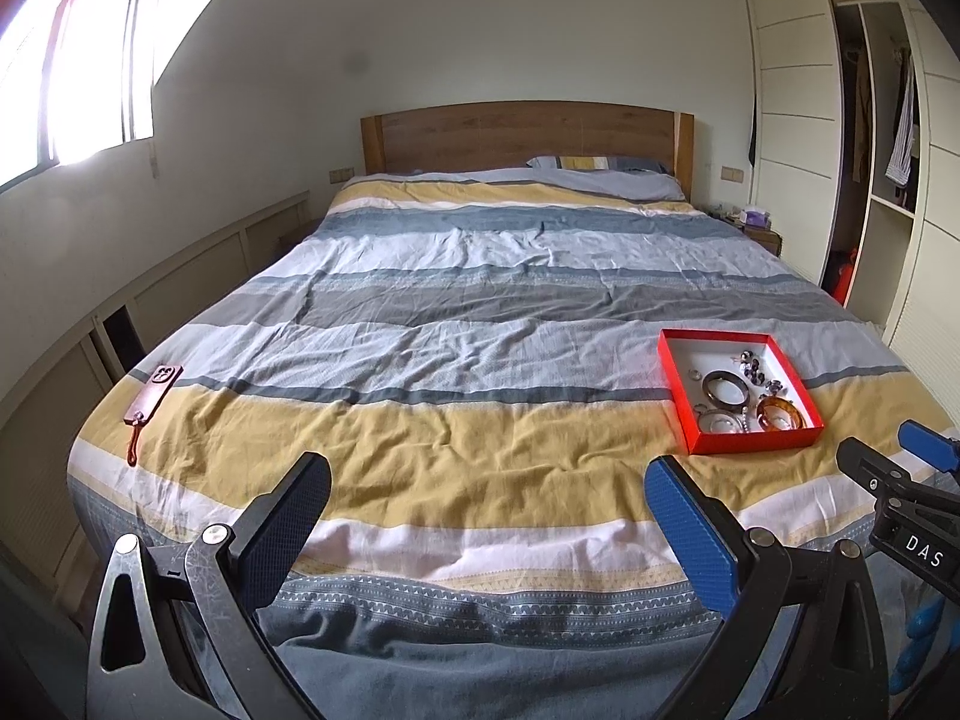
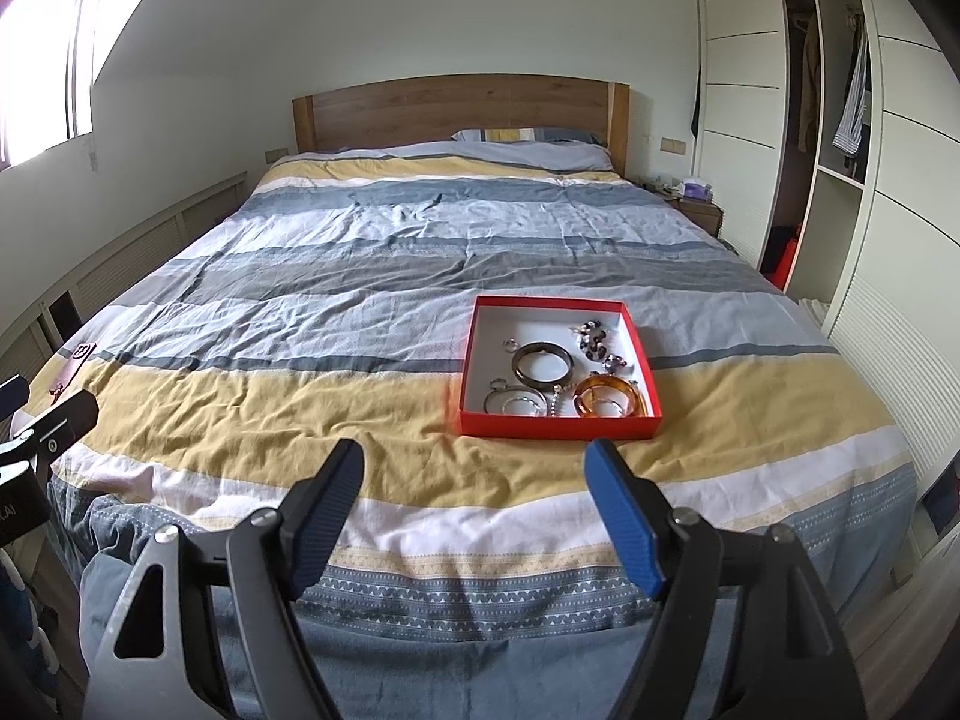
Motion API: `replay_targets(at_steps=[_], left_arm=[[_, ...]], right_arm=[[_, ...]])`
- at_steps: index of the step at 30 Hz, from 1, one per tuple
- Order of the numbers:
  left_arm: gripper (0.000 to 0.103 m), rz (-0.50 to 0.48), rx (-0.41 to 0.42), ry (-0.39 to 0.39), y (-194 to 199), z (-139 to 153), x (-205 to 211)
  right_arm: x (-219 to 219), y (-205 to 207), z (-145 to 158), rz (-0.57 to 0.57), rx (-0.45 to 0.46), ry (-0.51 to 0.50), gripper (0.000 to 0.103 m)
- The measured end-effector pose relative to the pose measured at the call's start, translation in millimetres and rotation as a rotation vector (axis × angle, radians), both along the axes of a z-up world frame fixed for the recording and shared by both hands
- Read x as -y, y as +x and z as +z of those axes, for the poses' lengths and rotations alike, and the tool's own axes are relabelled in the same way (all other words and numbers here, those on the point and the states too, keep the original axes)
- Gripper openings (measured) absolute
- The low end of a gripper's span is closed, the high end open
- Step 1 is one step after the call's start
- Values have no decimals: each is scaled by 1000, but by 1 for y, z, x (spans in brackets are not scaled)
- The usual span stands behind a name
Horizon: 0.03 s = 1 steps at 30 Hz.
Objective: Organize jewelry
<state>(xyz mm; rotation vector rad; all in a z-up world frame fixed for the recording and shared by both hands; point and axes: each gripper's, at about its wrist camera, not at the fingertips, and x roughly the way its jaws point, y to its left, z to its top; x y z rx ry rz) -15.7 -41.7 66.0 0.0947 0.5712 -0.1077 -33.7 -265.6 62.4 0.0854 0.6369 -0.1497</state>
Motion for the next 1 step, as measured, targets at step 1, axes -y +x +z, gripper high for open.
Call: replay_targets(at_steps=[1], left_arm=[[102,-3,-1,2,0,-1,0]], right_arm=[[0,0,0,0,0,0,75]])
